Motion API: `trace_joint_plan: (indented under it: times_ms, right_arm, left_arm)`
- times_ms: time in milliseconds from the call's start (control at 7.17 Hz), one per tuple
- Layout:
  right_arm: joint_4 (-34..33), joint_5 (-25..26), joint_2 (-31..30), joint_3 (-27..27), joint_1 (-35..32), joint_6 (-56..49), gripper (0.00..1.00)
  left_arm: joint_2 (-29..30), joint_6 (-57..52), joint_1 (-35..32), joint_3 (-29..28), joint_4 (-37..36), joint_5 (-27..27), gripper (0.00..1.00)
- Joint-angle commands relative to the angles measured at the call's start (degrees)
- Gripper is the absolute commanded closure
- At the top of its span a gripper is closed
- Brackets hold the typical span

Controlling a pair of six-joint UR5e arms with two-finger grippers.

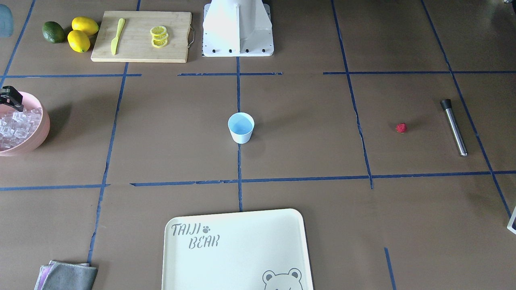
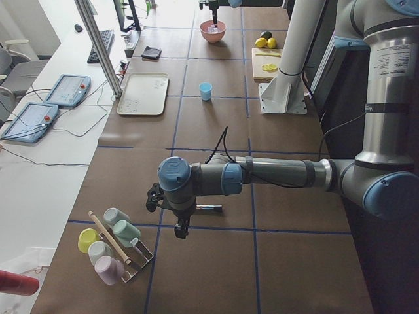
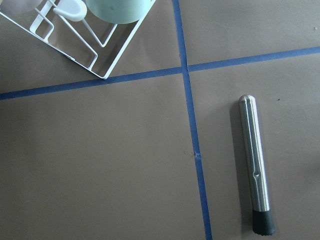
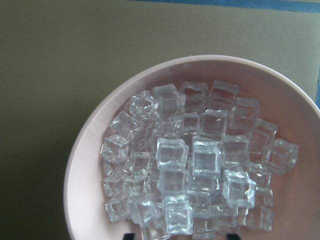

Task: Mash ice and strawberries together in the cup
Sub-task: 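Lower the right gripper into the pink bowl and grasp an ice cube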

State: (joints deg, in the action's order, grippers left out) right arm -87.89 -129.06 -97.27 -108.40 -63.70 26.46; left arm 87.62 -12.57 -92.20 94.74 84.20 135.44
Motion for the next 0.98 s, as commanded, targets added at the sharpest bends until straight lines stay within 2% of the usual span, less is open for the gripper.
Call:
trace_joint_plan:
  times_ms: [0,836]
  right_arm:
    - [0.0,0.04,0.41,0.73,1.28,-0.01,0.34]
    - [0.0,1.27,0.5,2.14,2.35,-0.27,0.35]
  left_arm:
    - [0.0,0.0,0.0,0.0,0.0,0.0,0.0]
    - [0.0,-0.09,0.0,0.27,0.0,0.0,0.0]
